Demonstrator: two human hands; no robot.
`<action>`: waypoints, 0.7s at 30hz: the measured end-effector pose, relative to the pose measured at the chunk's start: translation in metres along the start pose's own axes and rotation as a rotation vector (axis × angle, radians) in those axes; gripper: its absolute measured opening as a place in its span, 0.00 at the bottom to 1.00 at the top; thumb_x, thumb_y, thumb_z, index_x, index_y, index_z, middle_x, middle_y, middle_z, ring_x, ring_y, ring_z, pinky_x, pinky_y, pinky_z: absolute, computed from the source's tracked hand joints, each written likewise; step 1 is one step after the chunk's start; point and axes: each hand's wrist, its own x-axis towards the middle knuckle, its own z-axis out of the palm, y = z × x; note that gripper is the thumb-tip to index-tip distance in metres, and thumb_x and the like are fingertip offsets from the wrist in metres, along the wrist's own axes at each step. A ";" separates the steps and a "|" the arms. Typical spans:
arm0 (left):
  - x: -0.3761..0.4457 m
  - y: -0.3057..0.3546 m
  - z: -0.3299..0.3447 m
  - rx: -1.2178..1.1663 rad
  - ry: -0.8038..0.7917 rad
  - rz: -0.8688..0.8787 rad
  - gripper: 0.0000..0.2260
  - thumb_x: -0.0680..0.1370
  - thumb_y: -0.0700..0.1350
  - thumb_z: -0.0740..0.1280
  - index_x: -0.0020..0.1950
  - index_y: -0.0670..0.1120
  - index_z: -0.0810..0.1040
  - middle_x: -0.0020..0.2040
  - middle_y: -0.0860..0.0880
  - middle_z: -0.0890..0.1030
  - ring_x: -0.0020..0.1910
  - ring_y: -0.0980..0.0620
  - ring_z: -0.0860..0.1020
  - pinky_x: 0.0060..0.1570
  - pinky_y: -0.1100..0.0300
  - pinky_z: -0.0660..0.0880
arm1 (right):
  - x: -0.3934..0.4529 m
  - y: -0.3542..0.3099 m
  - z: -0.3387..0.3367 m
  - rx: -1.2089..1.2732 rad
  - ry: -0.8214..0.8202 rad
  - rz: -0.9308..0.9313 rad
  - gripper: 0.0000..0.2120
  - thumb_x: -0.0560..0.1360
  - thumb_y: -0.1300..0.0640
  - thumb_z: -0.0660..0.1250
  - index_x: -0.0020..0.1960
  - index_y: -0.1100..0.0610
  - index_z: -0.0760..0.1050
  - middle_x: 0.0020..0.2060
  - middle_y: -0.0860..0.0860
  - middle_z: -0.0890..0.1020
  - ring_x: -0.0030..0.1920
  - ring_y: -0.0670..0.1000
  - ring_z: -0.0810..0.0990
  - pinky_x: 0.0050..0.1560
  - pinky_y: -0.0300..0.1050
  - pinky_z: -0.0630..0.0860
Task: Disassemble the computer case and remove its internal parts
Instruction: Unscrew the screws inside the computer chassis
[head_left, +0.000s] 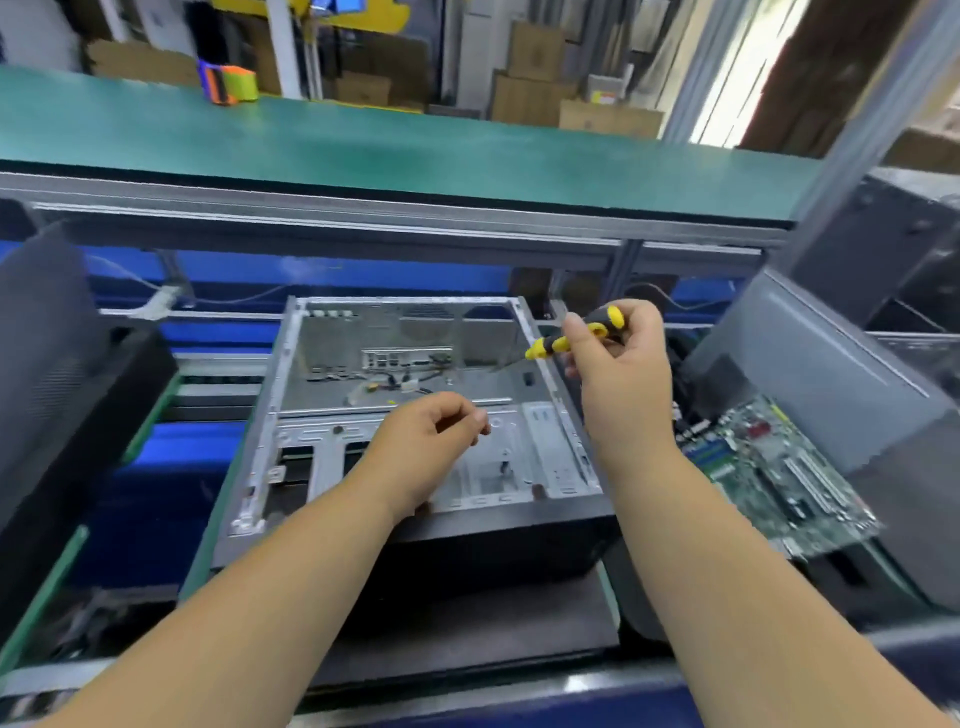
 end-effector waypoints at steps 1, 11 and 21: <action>0.002 0.005 0.012 0.026 -0.019 0.008 0.08 0.79 0.53 0.66 0.40 0.57 0.81 0.40 0.52 0.82 0.38 0.54 0.77 0.42 0.58 0.75 | 0.003 0.004 -0.016 -0.013 0.043 0.030 0.10 0.77 0.53 0.70 0.46 0.49 0.68 0.37 0.48 0.76 0.38 0.49 0.80 0.41 0.46 0.79; 0.045 0.071 0.168 0.350 -0.132 0.187 0.05 0.75 0.43 0.69 0.44 0.53 0.82 0.39 0.58 0.81 0.39 0.59 0.77 0.43 0.59 0.75 | 0.048 0.063 -0.168 0.242 0.232 0.582 0.07 0.78 0.60 0.67 0.44 0.62 0.72 0.28 0.53 0.79 0.26 0.49 0.81 0.24 0.37 0.75; 0.068 0.074 0.276 0.888 -0.234 -0.010 0.05 0.77 0.49 0.65 0.43 0.53 0.79 0.44 0.54 0.80 0.46 0.50 0.78 0.45 0.55 0.77 | 0.078 0.127 -0.259 0.003 -0.002 0.830 0.07 0.77 0.54 0.69 0.42 0.55 0.79 0.28 0.48 0.83 0.33 0.47 0.70 0.33 0.42 0.61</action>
